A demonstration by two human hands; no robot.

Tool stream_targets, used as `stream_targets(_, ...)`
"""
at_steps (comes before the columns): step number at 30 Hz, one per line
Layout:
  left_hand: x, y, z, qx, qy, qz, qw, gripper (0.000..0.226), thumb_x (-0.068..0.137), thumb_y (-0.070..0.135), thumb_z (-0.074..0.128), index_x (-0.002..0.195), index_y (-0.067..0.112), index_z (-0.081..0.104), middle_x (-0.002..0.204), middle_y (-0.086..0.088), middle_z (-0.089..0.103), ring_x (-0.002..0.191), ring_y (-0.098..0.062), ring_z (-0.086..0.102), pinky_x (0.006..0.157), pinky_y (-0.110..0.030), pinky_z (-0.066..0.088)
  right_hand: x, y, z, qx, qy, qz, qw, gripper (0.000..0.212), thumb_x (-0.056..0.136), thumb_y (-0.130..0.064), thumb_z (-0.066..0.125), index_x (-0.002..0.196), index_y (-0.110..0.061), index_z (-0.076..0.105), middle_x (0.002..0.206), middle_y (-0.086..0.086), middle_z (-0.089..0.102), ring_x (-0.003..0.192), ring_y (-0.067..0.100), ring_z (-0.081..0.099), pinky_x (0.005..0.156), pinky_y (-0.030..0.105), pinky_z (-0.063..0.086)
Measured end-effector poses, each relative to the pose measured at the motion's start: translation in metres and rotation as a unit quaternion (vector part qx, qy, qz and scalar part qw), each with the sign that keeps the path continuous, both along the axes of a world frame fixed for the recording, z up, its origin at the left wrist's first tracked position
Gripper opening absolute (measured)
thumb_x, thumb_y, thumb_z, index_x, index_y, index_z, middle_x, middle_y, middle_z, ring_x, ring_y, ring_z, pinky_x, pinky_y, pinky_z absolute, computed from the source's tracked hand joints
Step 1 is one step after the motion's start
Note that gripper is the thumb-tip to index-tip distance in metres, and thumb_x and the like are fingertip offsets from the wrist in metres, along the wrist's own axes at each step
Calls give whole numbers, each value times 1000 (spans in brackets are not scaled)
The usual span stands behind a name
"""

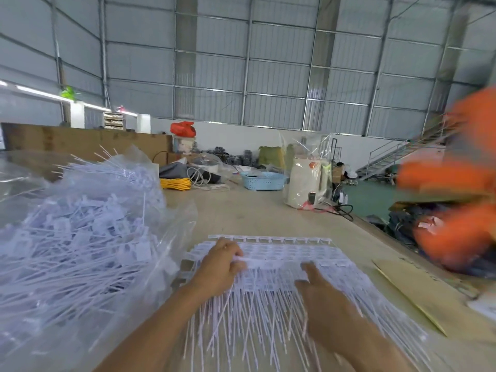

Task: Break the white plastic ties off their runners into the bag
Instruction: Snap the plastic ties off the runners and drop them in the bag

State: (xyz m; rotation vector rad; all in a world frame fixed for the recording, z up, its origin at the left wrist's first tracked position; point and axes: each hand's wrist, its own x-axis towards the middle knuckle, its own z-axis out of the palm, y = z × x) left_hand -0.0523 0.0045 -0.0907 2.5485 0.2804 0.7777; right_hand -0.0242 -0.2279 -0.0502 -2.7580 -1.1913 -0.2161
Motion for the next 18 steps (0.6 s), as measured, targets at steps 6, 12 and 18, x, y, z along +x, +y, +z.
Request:
stream_targets(6,-11,4,10,-291,-198,143,925,25,96,3,45,77,20,45,64,-6,54,51,-12,47,43,-21,34,-2,12,5,24,-69,115,991,80,83,9,45,150,-22,15,158,-6,-11,145,17,10,113,32,25)
stream_targets(12,-6,14,-5,-313,-103,168,929,32,91,-6,47,71,19,48,60,-4,54,44,-6,47,34,-12,32,-24,-19,30,-42,217,207,953,34,98,-11,43,121,-35,51,93,-14,66,72,-4,65,58,9,47)
stream_targets(18,-9,4,5,-327,-188,47,925,24,91,-1,55,73,16,56,55,1,57,43,-2,55,50,-21,45,-2,36,74,258,114,190,940,27,96,-22,51,121,-21,61,104,-7,68,85,4,65,78,14,50)
